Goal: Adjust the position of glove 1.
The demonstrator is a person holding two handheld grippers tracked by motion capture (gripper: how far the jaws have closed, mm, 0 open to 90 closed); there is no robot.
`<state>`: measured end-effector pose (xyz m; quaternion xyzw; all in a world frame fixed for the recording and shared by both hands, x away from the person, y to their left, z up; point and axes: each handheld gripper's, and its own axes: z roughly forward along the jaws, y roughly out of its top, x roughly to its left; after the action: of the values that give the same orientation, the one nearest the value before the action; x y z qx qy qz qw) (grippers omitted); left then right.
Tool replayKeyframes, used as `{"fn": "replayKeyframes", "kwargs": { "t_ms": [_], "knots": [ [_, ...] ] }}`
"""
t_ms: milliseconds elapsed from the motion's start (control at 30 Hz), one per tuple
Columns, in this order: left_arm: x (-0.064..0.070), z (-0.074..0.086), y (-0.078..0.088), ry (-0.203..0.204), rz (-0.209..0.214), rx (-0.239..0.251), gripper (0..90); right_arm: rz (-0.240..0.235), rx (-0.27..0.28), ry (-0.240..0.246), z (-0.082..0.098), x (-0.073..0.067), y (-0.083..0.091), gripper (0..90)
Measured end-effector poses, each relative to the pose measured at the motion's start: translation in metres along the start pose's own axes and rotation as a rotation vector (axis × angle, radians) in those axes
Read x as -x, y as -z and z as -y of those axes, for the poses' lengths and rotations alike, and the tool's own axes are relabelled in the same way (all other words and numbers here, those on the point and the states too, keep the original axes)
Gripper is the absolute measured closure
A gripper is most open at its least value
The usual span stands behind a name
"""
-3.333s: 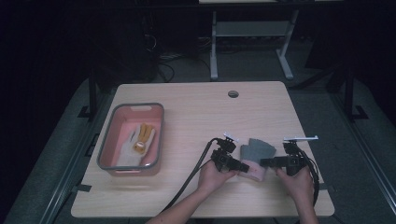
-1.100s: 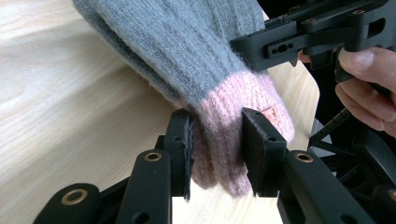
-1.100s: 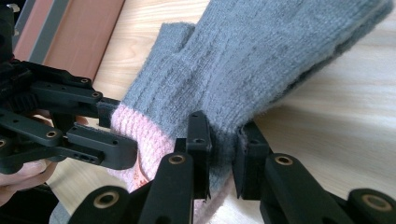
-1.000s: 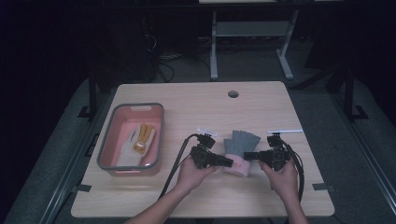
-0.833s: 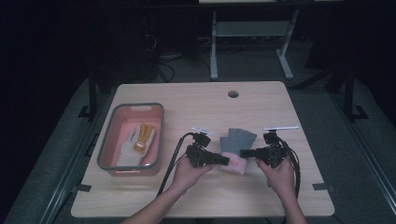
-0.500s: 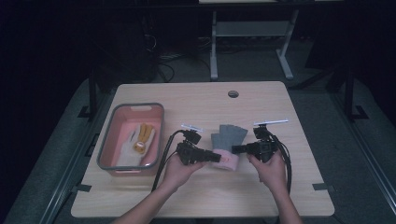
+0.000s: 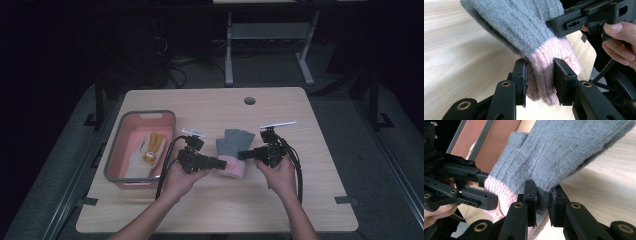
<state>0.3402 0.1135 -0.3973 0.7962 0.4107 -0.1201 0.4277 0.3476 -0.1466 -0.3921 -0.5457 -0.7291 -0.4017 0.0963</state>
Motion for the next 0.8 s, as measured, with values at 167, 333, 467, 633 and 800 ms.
{"fn": "replayKeyframes", "kwargs": {
  "t_ms": [167, 333, 467, 633, 800],
  "knots": [
    [-0.001, -0.001, 0.007, -0.001, -0.003, 0.006, 65.4, -0.027, 0.0, -0.008, -0.004, -0.003, -0.002, 78.6],
    [-0.003, -0.003, 0.013, 0.002, 0.004, 0.022, 65.4, -0.024, -0.004, 0.005, -0.009, -0.008, -0.002, 78.5],
    [-0.003, -0.004, 0.019, 0.001, 0.005, 0.031, 65.4, -0.029, -0.003, 0.012, -0.015, -0.014, -0.001, 78.5],
    [-0.006, -0.007, 0.027, -0.001, 0.0, 0.042, 65.4, -0.031, -0.007, 0.027, -0.021, -0.02, -0.003, 78.6],
    [-0.01, -0.008, 0.036, 0.002, 0.005, 0.052, 65.4, -0.042, -0.015, 0.035, -0.029, -0.027, -0.005, 78.5]
  ]
}}
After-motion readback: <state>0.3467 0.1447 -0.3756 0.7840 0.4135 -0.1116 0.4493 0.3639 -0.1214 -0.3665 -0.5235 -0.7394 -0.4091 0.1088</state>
